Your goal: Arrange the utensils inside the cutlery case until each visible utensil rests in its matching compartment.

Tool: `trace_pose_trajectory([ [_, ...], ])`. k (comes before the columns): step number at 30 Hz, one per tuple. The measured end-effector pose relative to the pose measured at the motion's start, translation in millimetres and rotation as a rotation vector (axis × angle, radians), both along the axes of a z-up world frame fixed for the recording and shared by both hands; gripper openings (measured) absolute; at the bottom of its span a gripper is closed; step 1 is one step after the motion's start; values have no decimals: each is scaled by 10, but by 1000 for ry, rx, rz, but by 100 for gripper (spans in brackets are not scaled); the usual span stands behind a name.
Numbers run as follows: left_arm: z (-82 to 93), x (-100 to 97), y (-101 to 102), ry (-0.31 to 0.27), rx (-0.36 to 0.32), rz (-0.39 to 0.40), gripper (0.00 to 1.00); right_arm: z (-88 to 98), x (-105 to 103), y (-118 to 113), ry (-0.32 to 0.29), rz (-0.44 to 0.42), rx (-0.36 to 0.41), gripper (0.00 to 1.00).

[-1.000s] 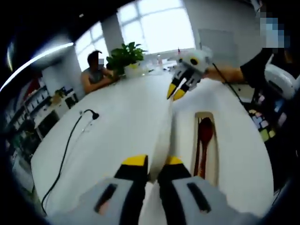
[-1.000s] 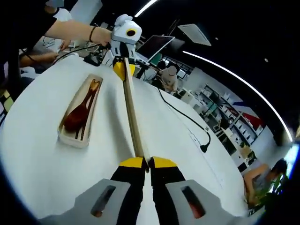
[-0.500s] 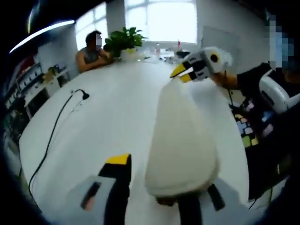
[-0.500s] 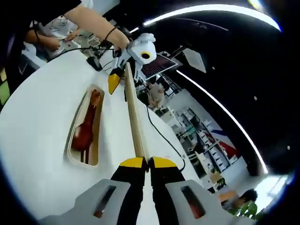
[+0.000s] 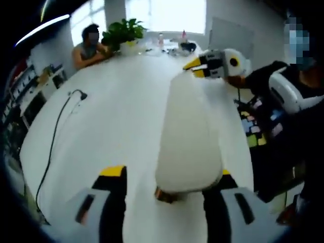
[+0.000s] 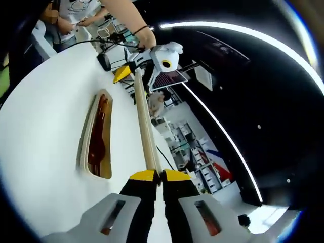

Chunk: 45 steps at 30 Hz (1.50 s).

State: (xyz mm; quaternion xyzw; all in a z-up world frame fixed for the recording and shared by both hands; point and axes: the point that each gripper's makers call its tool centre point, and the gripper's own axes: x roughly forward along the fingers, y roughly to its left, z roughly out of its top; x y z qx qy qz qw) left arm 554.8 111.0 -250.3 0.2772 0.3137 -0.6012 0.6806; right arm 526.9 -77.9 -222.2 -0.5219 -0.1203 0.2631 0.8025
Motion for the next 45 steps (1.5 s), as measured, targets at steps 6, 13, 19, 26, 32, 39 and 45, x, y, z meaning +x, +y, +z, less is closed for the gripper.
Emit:
trace_pose_trajectory([
  [6,-20,-85,36,3,52,-2,67,-50,-69,44,-74,-66,-61,2],
  [13,-167,-209,40,-29,232,-88,73,-106,-210,204,-140,-97,-131,2],
  [19,-346,-223,-1,-46,320,-127,74,-179,-274,338,-205,-129,-186,2],
  [26,-451,-141,-62,-49,344,-155,71,-207,-279,335,-272,-158,-258,2],
  [32,-551,-125,-111,-23,366,-161,69,-188,-259,298,-310,-182,-290,2],
  [39,-653,-85,-63,11,396,-147,65,-257,-278,301,-332,-162,-319,2],
  [45,-695,-89,-103,26,411,-151,54,-283,-311,289,-357,-155,-358,3],
])
